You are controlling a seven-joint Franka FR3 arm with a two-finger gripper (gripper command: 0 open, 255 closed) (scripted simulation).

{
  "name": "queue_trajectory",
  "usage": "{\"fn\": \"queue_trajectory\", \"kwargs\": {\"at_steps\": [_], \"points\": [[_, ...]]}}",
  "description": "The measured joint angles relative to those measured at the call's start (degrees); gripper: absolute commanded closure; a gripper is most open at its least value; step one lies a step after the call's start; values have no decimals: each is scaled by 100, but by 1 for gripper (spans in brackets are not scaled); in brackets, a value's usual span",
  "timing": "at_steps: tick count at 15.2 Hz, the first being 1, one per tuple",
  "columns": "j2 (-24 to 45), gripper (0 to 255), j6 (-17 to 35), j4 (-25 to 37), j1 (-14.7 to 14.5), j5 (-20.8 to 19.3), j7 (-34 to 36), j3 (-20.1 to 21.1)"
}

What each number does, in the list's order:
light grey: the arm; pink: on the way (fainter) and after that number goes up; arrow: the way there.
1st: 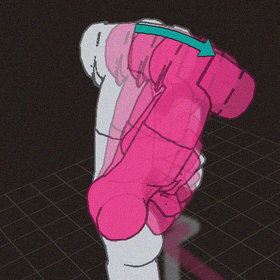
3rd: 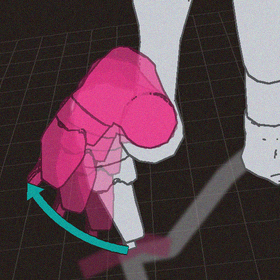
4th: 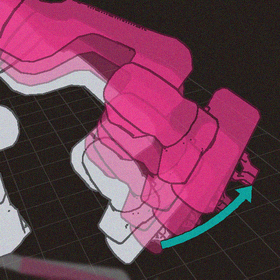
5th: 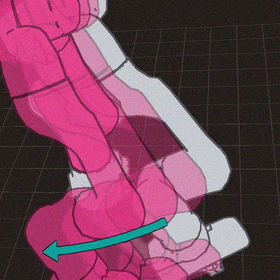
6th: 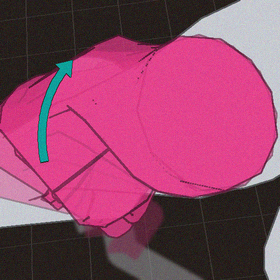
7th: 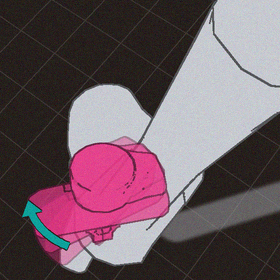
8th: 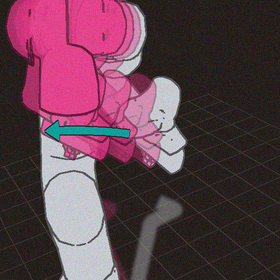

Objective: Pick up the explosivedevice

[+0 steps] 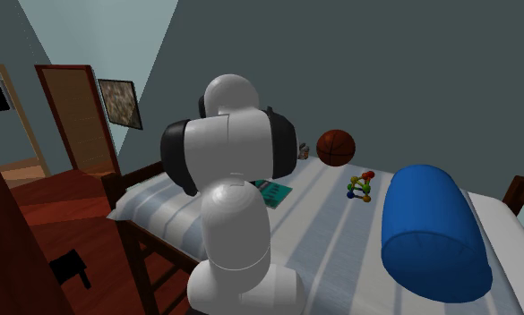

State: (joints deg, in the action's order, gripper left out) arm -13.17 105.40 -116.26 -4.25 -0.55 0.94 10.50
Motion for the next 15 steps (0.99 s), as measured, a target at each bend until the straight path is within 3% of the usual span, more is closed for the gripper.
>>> {"fn": "queue_trajectory", "kwargs": {"at_steps": [9,15], "points": [[-10,255,16,-20,-1,4,0,1],[15,255,-375,386,8,-4,-18,-9]]}}
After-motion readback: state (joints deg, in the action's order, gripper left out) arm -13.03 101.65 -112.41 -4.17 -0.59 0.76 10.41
